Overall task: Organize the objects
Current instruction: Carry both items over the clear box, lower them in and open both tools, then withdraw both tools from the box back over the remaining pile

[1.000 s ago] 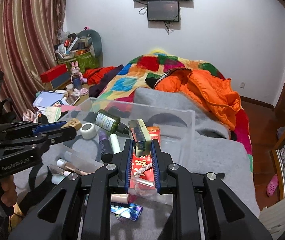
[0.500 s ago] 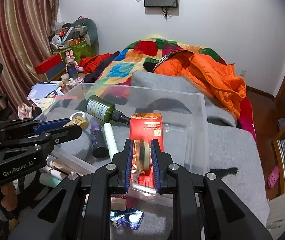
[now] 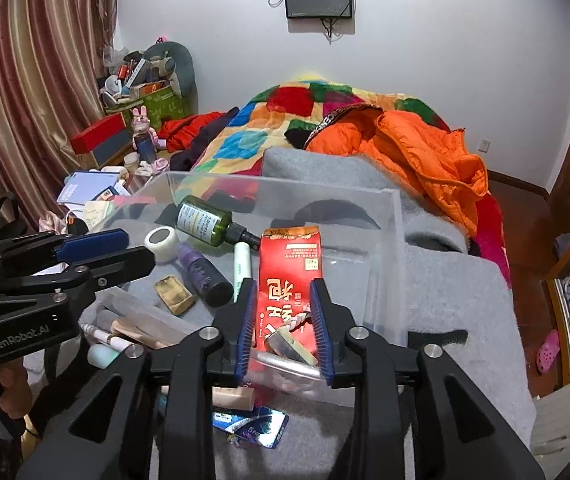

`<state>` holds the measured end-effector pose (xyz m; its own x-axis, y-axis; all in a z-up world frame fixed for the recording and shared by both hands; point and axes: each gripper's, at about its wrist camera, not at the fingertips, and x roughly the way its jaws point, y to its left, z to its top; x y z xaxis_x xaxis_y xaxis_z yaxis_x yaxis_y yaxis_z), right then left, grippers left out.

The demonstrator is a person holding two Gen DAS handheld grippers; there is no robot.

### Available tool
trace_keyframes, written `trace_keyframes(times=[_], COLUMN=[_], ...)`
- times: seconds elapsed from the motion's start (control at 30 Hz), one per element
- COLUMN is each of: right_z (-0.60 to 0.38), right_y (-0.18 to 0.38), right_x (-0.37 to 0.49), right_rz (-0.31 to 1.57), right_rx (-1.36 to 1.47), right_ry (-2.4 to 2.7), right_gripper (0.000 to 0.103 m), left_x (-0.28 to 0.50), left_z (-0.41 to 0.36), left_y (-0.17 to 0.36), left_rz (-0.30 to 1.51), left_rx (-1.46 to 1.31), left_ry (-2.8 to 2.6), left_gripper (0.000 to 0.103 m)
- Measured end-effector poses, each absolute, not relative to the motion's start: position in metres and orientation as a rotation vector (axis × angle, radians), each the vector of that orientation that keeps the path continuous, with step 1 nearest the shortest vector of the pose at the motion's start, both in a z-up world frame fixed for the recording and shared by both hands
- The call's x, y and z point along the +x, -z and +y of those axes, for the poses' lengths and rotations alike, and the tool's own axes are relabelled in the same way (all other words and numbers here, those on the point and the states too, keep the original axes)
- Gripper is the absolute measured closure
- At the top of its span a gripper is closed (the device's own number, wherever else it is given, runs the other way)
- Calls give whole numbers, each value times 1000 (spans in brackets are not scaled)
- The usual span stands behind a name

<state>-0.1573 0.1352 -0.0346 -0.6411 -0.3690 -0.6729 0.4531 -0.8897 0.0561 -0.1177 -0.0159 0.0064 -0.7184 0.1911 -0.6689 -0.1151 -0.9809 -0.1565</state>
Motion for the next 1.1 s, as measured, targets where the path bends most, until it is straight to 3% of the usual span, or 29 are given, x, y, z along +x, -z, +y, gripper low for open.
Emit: trace_keyframes(times=[0.17,0.47,0.93,1.1], right_z=[142,156,154,139], right_y=[25,29,63,73], right_x=[-144,-120,-105,-109], right_rz=[163,196,172,188], right_rx=[940,949,1087,1105], right_ry=[2510,2517,2377,2326], right_gripper=[64,53,50,47], left_x=[-99,-68,-59,-69], left_z=[-23,-34,-33,-29], left_y=[-15,3,43,50], left_rz=[-134,-61,-53,-38], left_rx=[-1050,-1116,-1267,-1294], left_ry=[-2812,-2833,-2701,-2656], left_gripper=[35,24,24,20])
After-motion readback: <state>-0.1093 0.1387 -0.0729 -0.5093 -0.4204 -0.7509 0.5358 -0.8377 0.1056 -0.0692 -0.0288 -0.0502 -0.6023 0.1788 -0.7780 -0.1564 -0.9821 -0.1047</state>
